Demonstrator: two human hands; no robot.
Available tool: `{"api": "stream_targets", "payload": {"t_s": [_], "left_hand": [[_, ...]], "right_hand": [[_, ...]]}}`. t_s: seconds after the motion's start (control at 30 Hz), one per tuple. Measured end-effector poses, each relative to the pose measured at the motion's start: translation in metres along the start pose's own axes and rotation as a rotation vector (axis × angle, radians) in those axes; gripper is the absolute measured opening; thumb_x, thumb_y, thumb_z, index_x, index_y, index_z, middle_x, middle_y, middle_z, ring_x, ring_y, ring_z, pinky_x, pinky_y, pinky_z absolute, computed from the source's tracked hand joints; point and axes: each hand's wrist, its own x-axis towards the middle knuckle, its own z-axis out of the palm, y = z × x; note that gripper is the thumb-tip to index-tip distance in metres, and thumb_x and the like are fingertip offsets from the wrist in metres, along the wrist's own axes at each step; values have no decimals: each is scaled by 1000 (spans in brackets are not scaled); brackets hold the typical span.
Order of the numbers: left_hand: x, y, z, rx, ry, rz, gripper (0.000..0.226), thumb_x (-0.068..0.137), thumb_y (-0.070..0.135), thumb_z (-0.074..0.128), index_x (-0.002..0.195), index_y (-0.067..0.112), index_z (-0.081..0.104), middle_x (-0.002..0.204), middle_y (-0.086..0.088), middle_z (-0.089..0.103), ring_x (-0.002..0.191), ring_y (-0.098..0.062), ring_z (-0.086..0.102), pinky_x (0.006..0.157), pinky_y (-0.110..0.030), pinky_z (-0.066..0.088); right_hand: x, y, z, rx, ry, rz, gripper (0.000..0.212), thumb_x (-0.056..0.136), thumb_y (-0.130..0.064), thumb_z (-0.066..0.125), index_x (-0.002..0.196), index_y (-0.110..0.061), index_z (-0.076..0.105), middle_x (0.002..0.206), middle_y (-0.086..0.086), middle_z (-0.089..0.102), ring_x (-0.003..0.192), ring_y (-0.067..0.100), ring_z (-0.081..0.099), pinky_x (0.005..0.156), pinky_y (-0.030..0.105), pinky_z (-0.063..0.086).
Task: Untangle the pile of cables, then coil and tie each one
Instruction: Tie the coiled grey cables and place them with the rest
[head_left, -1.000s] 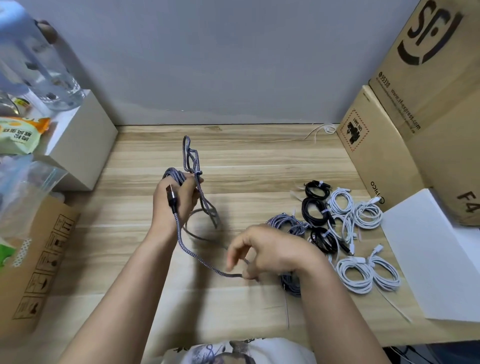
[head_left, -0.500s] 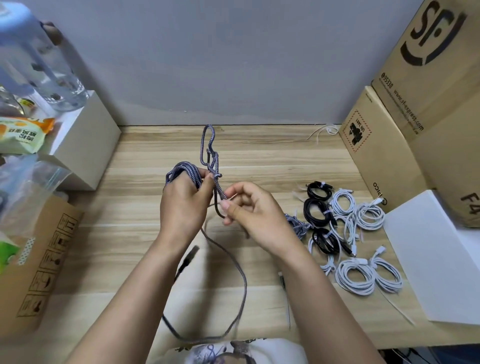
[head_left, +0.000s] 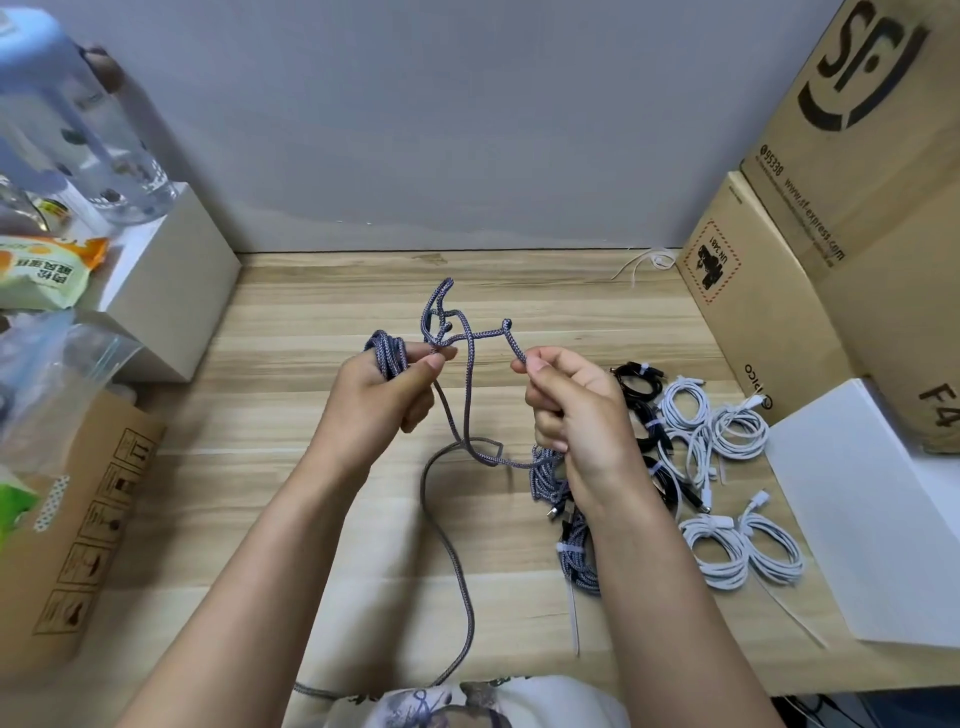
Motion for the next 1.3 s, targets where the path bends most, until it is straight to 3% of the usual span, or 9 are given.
{"api": "stream_targets", "payload": {"t_s": [0.07,0.2,0.5,0.63,0.73,0.83,0.97,1.1,1.3], "left_hand": [[-3,4,3,-93,-31,-39,9,90,11,57,83,11,64,40,10,33,39,-9,28,66,-35,31],[-5,3,5,-204,-62,-50,26,74,20,73,86,5,55,46,13,33,40,-11,22,55,-21,40],[-8,12,4,-131,55,-11,12,89,11,58,84,10,69,41,10,28,43,-13,27,64,-31,34],[-11,14,2,-100,36,56,13,90,6,57,91,-5,64,49,1,43,41,-10,30,59,-31,30],[-12,15,5,-23,25,89,8,89,2,58,88,-2,64,60,-7,40,39,-8,31,59,-29,30],[-10,12,5,167,35,172,14,89,5,59,83,14,69,43,13,43,40,-3,36,47,-13,31],[-13,8,6,450,89,355,14,86,22,59,80,31,69,48,15,44,50,-3,38,49,-18,27],[-15,7,6,576,123,397,28,81,39,51,91,23,73,47,11,44,51,-2,41,51,-24,28],[-17,7,9,762,117,433,26,87,41,54,92,23,73,46,11,33,54,-20,38,52,-30,31]], "right_hand": [[1,1,2,-21,15,7,14,96,-9,45,85,-10,54,39,-16,46,33,-2,19,35,11,13],[5,5,2,-108,72,3,18,95,-6,48,79,-13,52,37,-16,45,29,1,28,33,9,18],[6,16,2,-338,147,-157,25,88,-11,60,66,-21,57,50,-12,42,44,1,33,47,18,28],[6,13,2,-701,297,-331,17,85,-21,64,70,-28,63,76,-8,56,70,10,52,68,30,42],[3,7,9,-841,405,-576,17,79,-6,62,90,-16,70,95,-1,51,94,22,55,83,31,42],[-4,2,24,-761,326,-872,21,74,6,58,89,-6,67,91,7,58,88,25,58,79,30,45],[1,12,37,-775,136,-787,9,80,-6,58,89,-5,60,92,6,59,87,26,58,78,39,48],[8,21,31,-794,167,-713,11,83,-17,56,90,-9,55,89,2,61,84,27,59,77,45,47],[10,27,36,-1002,370,-868,17,77,-12,51,94,-9,51,75,5,67,62,30,60,63,29,31]]}}
